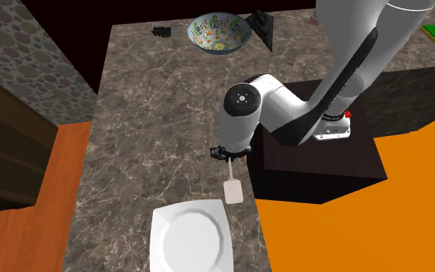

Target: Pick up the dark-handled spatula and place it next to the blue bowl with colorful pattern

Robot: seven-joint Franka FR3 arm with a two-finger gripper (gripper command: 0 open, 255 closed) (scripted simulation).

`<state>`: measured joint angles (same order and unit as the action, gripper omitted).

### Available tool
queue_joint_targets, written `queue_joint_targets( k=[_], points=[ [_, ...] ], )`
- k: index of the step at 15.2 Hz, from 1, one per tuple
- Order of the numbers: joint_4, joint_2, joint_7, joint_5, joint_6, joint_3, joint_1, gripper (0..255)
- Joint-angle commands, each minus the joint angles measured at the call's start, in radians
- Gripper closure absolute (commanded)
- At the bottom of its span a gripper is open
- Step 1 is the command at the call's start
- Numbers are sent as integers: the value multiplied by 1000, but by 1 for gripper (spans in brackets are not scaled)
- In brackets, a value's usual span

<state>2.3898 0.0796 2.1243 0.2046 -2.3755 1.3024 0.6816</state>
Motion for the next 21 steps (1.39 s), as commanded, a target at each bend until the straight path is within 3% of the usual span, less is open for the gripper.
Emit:
queue_joint_targets(
  k=[1,3,7,13,21],
  points=[
    [-6,-60,-65,-91,16,38,36,255],
    [-13,-148,-154,-212,40,45,43,255],
    [-34,-248,-248,-335,101,-41,-34,255],
    [-73,-336,-315,-417,195,-133,-107,255],
    [-136,-412,-362,-465,317,-218,-159,255]
  ],
)
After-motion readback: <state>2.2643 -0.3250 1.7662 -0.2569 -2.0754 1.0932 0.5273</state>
